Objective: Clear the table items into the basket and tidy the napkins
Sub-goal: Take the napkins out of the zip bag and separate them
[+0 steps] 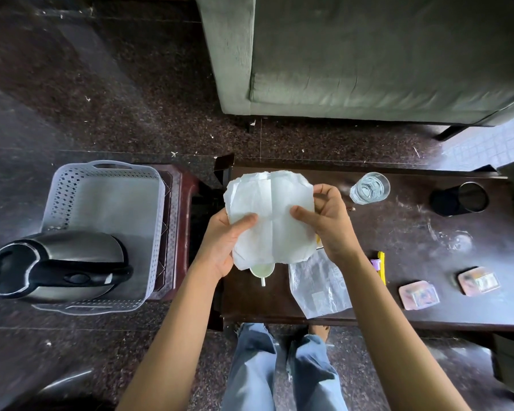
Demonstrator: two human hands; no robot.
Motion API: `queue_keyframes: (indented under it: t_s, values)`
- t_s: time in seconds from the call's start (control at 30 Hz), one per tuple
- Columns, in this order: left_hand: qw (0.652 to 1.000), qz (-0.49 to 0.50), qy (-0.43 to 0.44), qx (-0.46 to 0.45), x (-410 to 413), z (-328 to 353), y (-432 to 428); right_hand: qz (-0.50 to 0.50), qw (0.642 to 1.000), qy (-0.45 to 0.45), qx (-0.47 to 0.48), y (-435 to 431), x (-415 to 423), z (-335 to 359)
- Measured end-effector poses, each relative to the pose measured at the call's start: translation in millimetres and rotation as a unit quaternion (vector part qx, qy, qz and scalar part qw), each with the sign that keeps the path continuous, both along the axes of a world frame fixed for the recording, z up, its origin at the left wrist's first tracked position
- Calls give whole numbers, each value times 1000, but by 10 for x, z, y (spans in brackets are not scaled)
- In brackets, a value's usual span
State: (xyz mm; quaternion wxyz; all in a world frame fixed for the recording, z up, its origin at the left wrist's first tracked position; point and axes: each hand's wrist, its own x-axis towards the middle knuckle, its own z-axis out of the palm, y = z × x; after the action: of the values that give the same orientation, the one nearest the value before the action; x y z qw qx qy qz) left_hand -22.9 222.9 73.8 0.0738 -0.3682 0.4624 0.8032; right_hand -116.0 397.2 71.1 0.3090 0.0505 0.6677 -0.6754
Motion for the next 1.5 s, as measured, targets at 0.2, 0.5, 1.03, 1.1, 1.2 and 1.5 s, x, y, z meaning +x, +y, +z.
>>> queue_keyframes:
  t_s: [0.2,0.5,1.03,1.1,1.2,1.5]
  values:
    - [1000,8,1,-2,-64,-29,17,-18,999,-45,-4,48,-89,-51]
    - [998,-42,-29,-23,-333,-110,315,61,982,-175,-27,431,-286,-148]
    - [926,-151,-77,-336,-1649,-365,2319,-43,977,56,201,2242,-1214,-335]
    - [910,-167,-68,-374,-1881,-391,2655,-63,969,81,224,2518,-1376,-347]
    - [896,-176,-44,-405,-2283,-452,3213,-113,956,83,258,2956,-1652,-399]
    - [897,-186,-17,-400,-3139,-789,4351,-251,919,92,288,3750,-2234,-687]
